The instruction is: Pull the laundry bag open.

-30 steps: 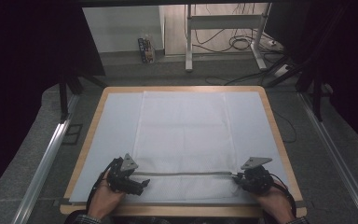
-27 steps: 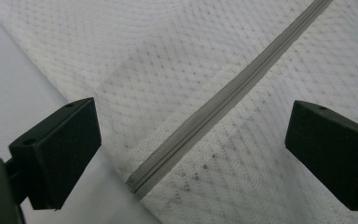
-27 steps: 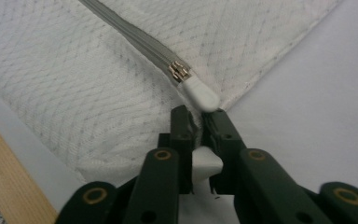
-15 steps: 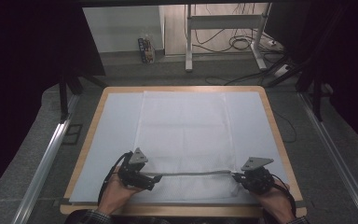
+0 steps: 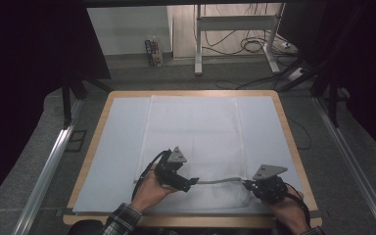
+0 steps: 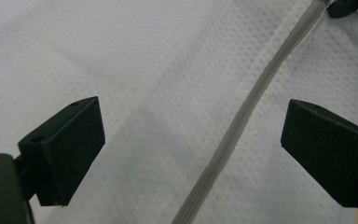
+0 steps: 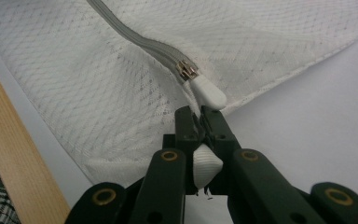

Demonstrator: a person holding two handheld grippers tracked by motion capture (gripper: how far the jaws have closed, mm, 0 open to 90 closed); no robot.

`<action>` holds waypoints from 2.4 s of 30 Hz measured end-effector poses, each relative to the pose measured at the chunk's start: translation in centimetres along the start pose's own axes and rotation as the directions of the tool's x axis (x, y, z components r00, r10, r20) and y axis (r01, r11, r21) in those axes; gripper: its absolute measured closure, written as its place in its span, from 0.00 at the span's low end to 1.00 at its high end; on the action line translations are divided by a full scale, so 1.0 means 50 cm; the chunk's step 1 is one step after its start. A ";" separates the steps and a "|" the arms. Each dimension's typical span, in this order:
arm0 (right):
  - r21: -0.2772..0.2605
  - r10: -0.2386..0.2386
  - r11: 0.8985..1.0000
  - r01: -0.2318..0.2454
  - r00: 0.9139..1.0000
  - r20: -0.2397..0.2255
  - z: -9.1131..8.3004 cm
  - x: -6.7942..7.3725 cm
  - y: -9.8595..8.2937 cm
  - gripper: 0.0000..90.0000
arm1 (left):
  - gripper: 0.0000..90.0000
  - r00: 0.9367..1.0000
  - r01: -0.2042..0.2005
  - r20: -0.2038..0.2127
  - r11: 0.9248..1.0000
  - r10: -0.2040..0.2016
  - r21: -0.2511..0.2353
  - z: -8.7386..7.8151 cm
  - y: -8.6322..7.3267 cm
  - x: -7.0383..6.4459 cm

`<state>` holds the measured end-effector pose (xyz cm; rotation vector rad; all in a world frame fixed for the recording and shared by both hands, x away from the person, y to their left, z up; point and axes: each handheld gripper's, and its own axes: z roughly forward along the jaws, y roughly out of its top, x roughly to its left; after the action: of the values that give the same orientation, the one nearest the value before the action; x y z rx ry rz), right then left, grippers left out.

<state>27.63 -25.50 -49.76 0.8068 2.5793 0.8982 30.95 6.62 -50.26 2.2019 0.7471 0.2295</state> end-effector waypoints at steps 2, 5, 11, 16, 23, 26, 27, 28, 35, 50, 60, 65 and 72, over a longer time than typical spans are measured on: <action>-0.001 -0.002 1.000 0.002 1.000 0.001 0.000 0.000 0.000 0.95 | 0.07 1.000 -0.011 0.008 1.000 0.011 0.002 0.019 0.012 -0.003; -0.003 -0.006 1.000 0.006 1.000 0.004 -0.001 0.000 0.001 0.95 | 0.06 1.000 -0.014 0.025 1.000 0.014 0.002 0.037 0.025 -0.006; -0.001 0.002 1.000 -0.002 1.000 -0.005 0.000 -0.002 0.001 0.95 | 0.06 0.997 -0.049 0.052 0.998 0.050 -0.025 0.076 0.072 -0.024; -0.006 0.005 1.000 -0.005 1.000 -0.008 -0.001 -0.002 0.001 0.95 | 0.05 0.993 -0.093 0.071 0.994 0.096 -0.049 0.119 0.119 -0.056; -0.003 0.003 1.000 -0.003 1.000 -0.012 0.000 -0.002 0.000 0.95 | 0.05 0.984 -0.159 0.074 0.987 0.160 -0.022 0.154 0.160 -0.083; -0.003 0.005 1.000 -0.005 1.000 -0.013 -0.001 -0.002 0.000 0.94 | 0.05 0.981 -0.171 0.085 0.985 0.172 -0.019 0.166 0.170 -0.091; -0.003 0.005 1.000 -0.005 1.000 -0.013 -0.001 -0.002 0.000 0.94 | 0.05 0.981 -0.171 0.085 0.985 0.172 -0.019 0.166 0.170 -0.091; -0.002 0.004 1.000 -0.004 1.000 -0.012 -0.001 -0.002 0.001 0.94 | 0.05 0.979 -0.183 0.086 0.983 0.184 -0.010 0.174 0.175 -0.097; 0.001 -0.002 1.000 0.002 1.000 -0.010 0.000 -0.002 0.000 0.94 | 0.05 0.977 -0.195 0.089 0.981 0.194 -0.003 0.193 0.181 -0.109; 0.015 -0.012 1.000 0.012 1.000 0.010 0.002 -0.002 0.001 0.95 | 0.08 0.982 -0.189 0.029 0.982 0.189 0.008 0.170 0.175 -0.089; 0.009 -0.023 1.000 0.023 0.999 0.028 0.000 -0.001 0.001 0.94 | 0.38 0.980 -0.131 0.146 0.991 0.134 -0.035 0.126 0.152 -0.070; 0.011 -0.033 0.999 0.032 0.999 0.032 0.001 0.000 0.001 0.94 | 0.61 0.972 -0.078 0.219 0.996 0.083 -0.030 0.126 0.145 -0.061; 0.010 -0.057 0.998 0.057 0.997 0.049 0.000 0.003 0.002 0.94 | 0.77 0.942 -0.021 0.336 1.000 0.024 -0.012 0.140 0.144 -0.060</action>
<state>27.57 -25.36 -49.71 0.7442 2.5522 0.8402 34.37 -3.25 -49.52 2.1657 0.5291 -0.1324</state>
